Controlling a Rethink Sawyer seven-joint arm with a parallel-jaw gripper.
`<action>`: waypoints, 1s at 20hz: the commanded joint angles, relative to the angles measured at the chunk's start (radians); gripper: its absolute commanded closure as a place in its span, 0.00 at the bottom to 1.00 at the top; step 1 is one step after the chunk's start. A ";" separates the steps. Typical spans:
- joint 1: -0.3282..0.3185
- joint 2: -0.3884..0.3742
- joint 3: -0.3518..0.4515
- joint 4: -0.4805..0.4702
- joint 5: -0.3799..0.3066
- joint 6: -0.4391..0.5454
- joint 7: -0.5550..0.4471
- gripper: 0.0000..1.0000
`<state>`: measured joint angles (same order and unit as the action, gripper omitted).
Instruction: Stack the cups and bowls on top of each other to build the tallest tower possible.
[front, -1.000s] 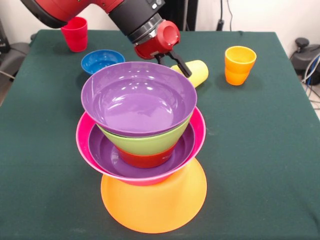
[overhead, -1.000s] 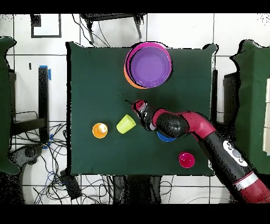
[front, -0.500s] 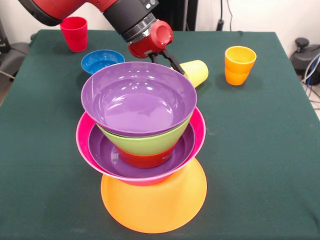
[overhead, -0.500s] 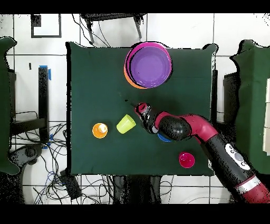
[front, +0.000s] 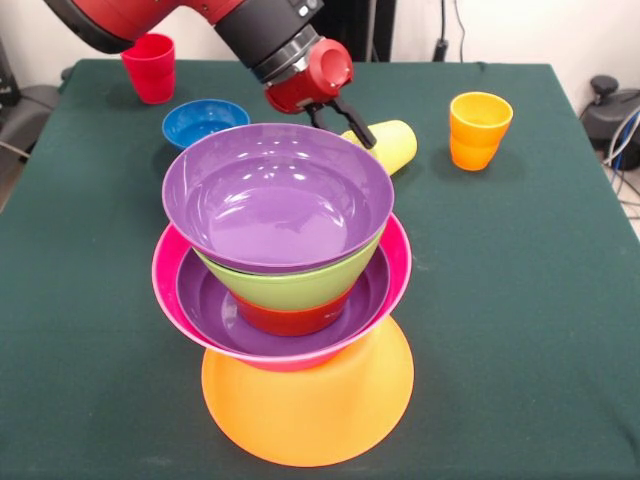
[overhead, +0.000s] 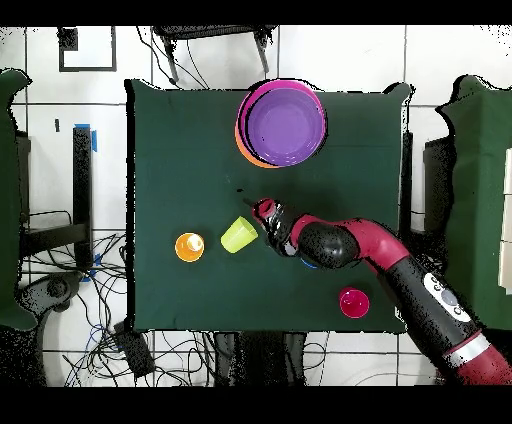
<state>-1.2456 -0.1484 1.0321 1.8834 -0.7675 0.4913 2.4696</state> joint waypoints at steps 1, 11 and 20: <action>0.033 0.067 -0.099 0.006 -0.071 0.052 -0.276 0.00; 0.028 0.112 -0.106 0.000 -0.063 0.076 -0.307 0.00; 0.028 0.141 -0.142 -0.007 -0.097 0.049 -0.312 0.00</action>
<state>-1.2456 -0.0557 0.9826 1.8978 -0.7673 0.4909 2.4692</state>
